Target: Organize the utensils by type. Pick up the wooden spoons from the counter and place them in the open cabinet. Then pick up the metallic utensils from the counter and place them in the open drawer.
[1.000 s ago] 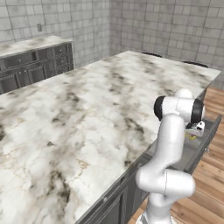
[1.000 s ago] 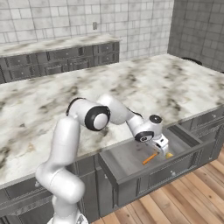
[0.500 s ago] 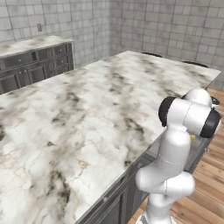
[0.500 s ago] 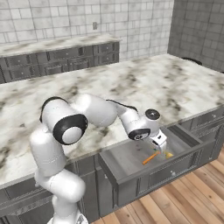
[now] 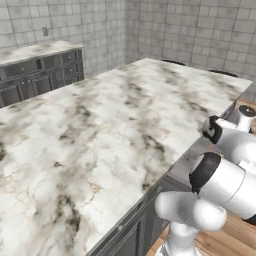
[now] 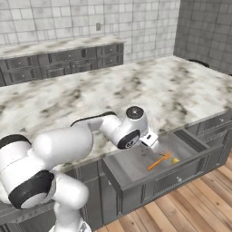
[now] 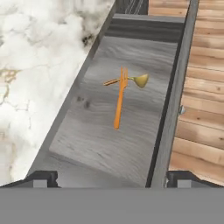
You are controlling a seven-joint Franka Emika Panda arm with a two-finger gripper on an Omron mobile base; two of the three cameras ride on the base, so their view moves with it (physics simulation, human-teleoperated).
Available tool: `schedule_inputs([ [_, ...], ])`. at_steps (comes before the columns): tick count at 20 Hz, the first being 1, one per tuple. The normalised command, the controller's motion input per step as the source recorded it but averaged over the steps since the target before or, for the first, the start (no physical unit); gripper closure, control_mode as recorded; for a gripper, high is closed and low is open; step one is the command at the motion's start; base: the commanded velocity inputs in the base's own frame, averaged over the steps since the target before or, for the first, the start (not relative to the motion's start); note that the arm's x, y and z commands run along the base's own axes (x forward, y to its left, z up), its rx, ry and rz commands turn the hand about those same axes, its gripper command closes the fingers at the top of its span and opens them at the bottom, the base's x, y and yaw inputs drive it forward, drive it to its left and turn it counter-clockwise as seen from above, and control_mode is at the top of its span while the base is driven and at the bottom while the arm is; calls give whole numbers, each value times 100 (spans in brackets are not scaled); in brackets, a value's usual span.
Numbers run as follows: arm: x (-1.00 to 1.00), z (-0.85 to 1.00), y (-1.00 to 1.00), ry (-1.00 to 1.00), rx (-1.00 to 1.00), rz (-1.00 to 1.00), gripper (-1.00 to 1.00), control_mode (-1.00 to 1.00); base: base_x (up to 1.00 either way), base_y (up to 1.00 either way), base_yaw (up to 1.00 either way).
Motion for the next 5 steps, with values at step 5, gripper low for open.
schedule_inputs([
  [5, -82, 73, 37, -6, -8, 0, -100, -100, 0, 0, 0],
])
